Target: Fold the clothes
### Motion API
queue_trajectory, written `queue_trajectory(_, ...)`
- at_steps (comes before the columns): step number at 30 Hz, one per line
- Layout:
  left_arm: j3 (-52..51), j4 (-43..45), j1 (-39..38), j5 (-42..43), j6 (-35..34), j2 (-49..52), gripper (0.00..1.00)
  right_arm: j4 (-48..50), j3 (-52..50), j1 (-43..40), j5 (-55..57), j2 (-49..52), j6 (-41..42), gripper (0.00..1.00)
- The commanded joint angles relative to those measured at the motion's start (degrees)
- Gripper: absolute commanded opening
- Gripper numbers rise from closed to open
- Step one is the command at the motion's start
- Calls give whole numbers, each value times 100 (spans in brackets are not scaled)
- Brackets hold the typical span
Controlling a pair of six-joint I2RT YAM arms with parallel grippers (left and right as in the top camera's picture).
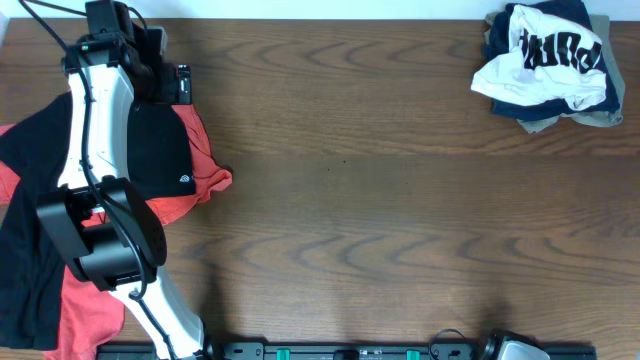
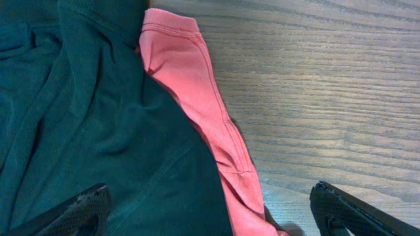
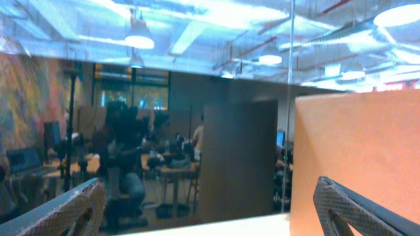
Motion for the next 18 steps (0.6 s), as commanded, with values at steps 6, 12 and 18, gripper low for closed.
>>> queue_trajectory(6,-7,-15,4,-9,-52,-20,98,-179,-175,201,-22,-745,-63,99)
queue_trajectory(12,-7,-15,4,-9,-52,-20,98,-166,-1558,1084,-26,-1633,-61,99)
queue_trajectory(18,-7,-15,4,-9,-52,-20,98,745,-4232,1423,-330,-2868,308,99)
